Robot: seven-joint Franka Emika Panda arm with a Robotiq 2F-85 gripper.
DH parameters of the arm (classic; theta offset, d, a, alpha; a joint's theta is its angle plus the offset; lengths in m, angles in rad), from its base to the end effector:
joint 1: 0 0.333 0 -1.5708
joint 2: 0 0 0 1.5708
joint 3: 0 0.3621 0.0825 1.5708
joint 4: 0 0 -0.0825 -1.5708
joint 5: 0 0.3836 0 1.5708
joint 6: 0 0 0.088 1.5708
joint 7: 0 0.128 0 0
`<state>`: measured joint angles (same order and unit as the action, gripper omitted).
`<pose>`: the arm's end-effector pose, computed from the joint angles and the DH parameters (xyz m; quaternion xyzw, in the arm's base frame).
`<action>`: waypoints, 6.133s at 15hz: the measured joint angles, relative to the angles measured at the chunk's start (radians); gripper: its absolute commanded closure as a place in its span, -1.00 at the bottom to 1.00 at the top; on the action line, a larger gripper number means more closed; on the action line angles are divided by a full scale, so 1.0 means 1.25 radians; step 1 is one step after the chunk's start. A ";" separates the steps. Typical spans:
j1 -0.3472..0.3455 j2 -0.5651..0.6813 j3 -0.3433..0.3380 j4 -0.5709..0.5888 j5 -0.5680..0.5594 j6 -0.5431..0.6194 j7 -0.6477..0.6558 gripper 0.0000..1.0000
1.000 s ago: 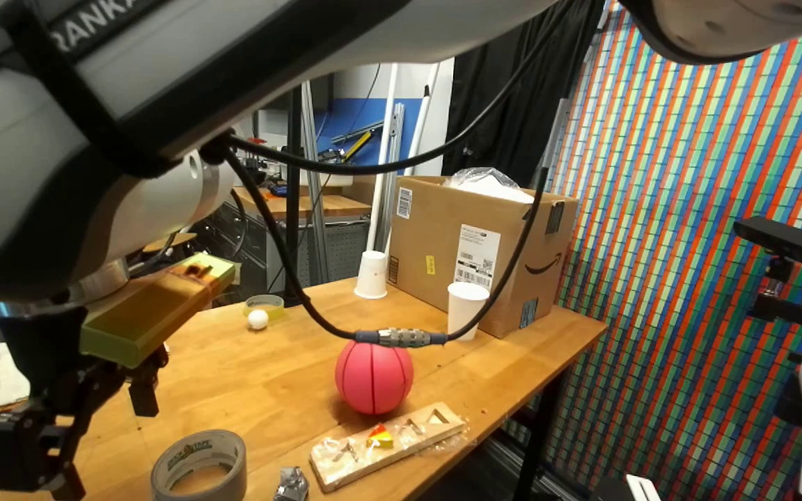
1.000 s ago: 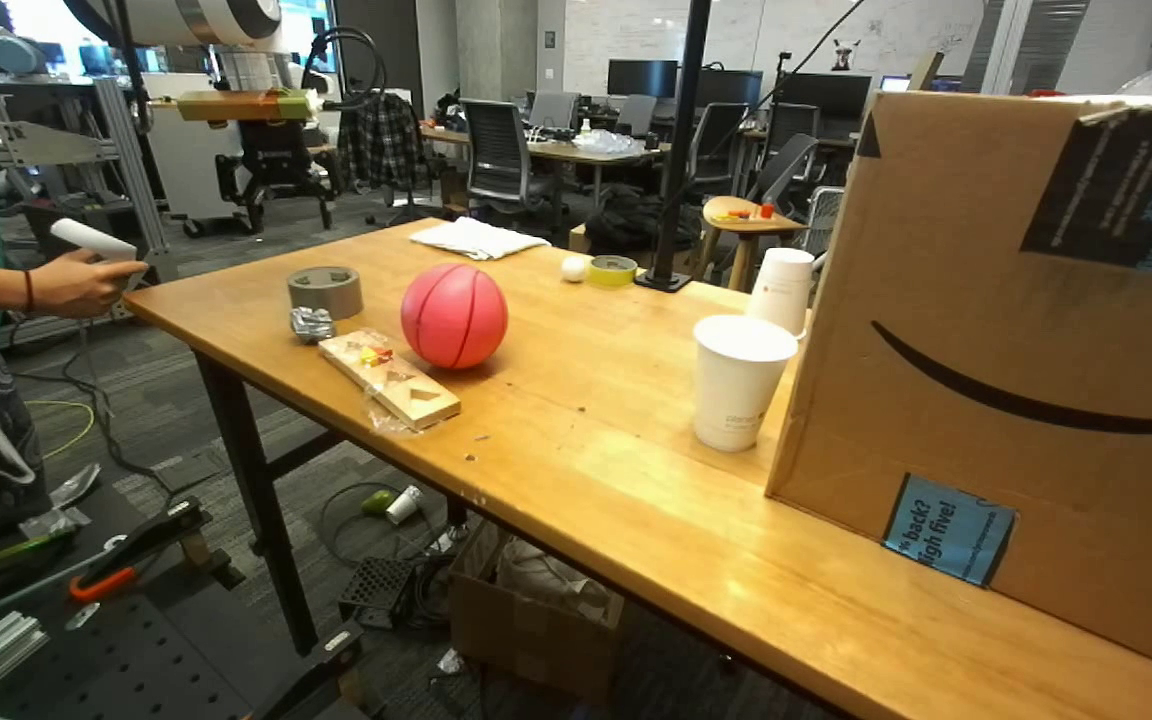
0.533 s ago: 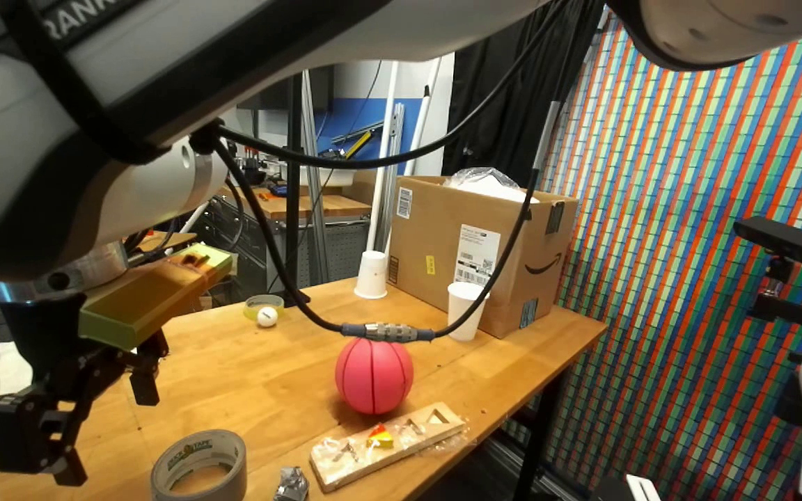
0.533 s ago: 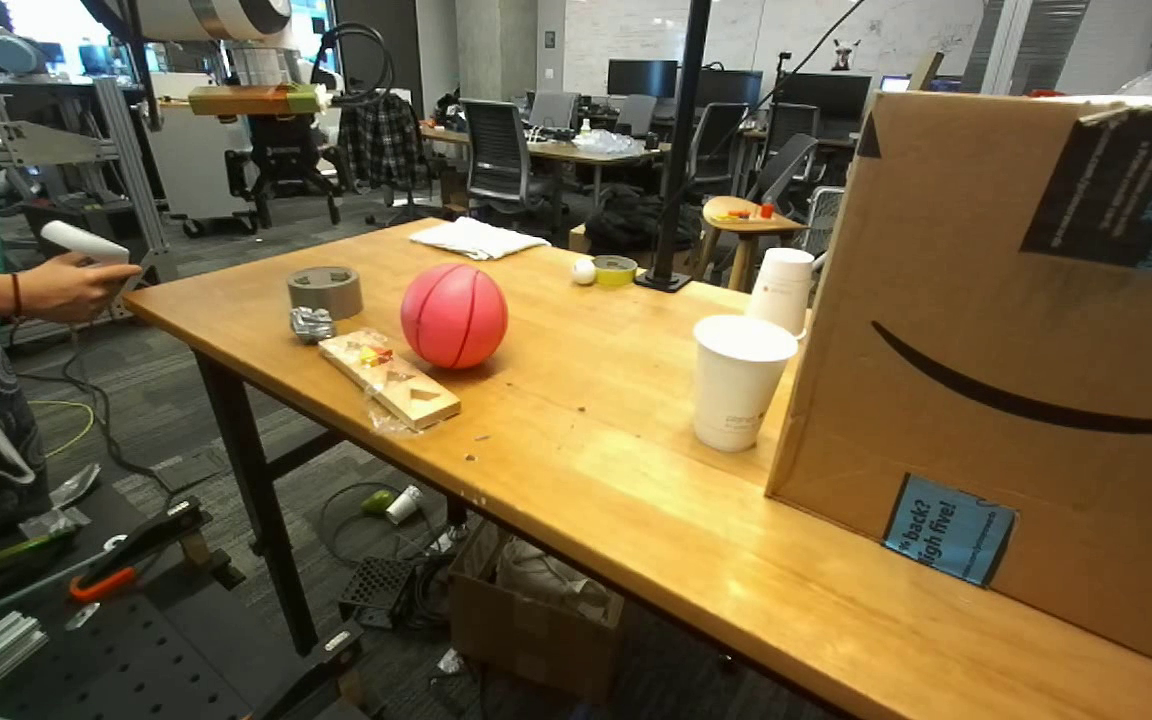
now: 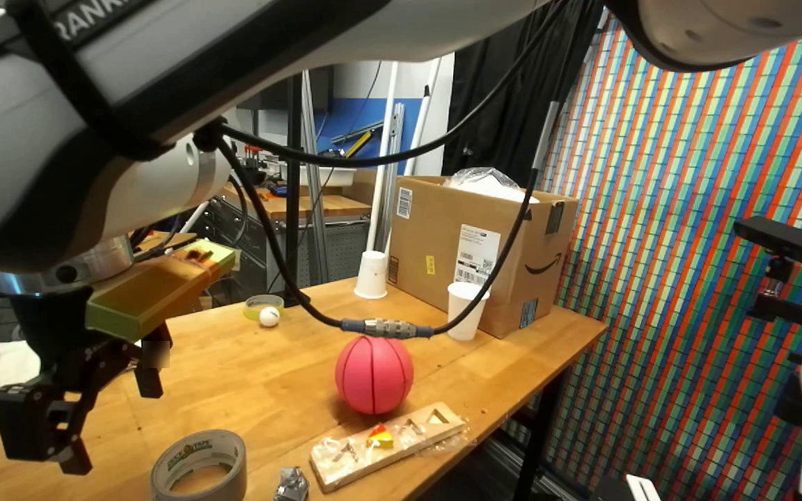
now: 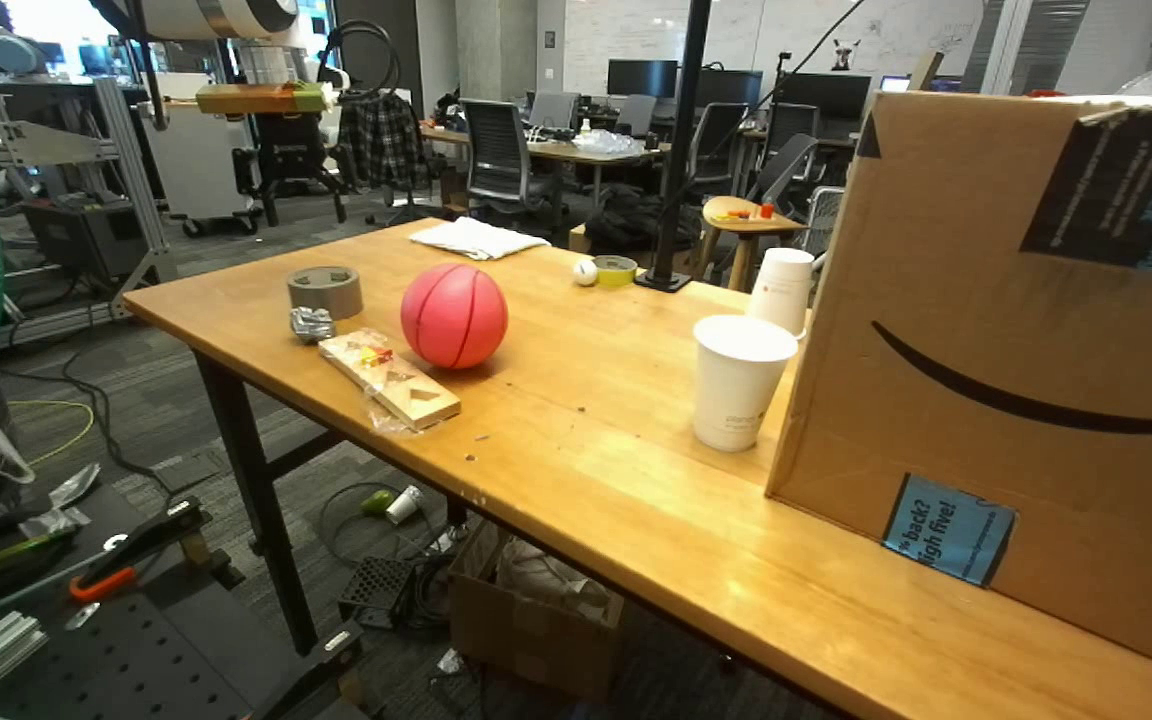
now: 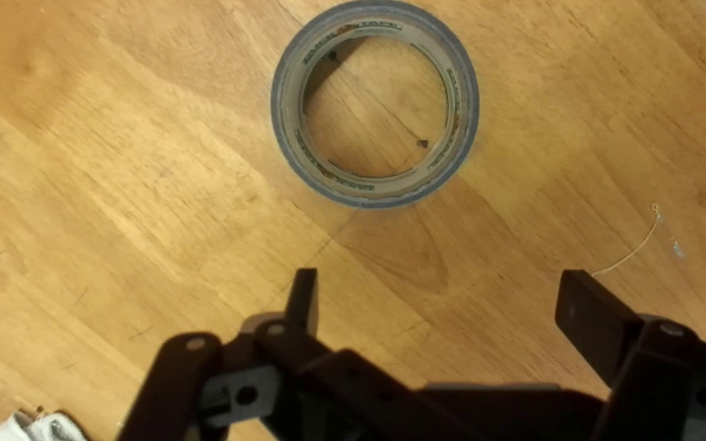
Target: Move the seal tape and pick up the white ball and put it in the cup, then pick up the red ball and place it on the seal tape
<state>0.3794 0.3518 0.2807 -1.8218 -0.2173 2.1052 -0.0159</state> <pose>0.5261 0.3727 0.3692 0.9241 0.3788 -0.0100 0.0497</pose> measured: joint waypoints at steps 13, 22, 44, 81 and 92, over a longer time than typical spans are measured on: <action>0.000 0.006 -0.003 0.004 -0.011 0.001 0.000 -1.00; 0.000 0.088 -0.046 0.192 -0.119 -0.003 -0.078 -1.00; -0.116 0.452 -0.165 0.708 -0.122 -0.048 -0.277 -1.00; -0.212 0.535 -0.151 0.737 -0.114 -0.096 -0.273 -1.00; -0.210 0.538 -0.142 0.727 -0.114 -0.100 -0.273 -0.56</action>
<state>0.1164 1.0239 0.1034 -0.9136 -0.3598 1.9797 -0.3566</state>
